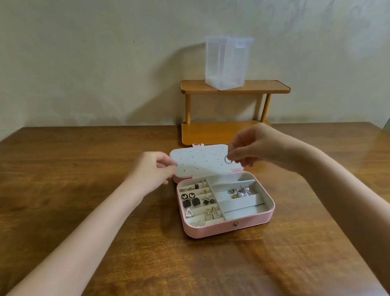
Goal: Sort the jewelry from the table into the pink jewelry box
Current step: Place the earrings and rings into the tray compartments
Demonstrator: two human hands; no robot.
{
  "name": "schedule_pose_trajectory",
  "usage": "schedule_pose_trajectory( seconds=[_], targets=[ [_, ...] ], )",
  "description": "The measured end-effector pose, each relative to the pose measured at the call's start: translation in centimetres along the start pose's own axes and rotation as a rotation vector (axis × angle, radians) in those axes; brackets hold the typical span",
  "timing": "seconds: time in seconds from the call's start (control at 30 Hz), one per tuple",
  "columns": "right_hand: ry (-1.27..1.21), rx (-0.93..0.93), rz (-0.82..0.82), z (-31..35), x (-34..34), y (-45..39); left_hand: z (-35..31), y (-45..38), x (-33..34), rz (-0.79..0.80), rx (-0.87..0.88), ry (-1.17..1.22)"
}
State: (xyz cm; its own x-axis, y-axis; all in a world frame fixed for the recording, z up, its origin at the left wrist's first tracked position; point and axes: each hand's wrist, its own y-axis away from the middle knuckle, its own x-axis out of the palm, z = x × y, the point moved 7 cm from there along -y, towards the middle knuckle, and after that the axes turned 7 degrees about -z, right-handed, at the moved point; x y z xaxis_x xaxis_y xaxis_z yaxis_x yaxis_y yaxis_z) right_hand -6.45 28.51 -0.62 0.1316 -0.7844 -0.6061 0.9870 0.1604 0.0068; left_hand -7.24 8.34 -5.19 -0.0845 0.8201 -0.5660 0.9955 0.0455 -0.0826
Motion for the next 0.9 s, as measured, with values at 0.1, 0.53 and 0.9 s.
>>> schedule_pose_trajectory(
  seconds=[0.1, 0.53, 0.9],
  targets=[
    [0.150, -0.019, 0.051, -1.0, 0.4, -0.1, 0.5, 0.0, 0.3, -0.044, -0.012, -0.037],
    [0.851, 0.062, 0.218, -3.9, 4.0, -1.1, -2.9, -1.2, 2.6, -0.026, 0.179, -0.053],
    [0.485, 0.137, 0.275, -3.3, 2.4, -2.1, -5.5, 2.1, 7.3, 0.366, 0.385, -0.416]
  ],
)
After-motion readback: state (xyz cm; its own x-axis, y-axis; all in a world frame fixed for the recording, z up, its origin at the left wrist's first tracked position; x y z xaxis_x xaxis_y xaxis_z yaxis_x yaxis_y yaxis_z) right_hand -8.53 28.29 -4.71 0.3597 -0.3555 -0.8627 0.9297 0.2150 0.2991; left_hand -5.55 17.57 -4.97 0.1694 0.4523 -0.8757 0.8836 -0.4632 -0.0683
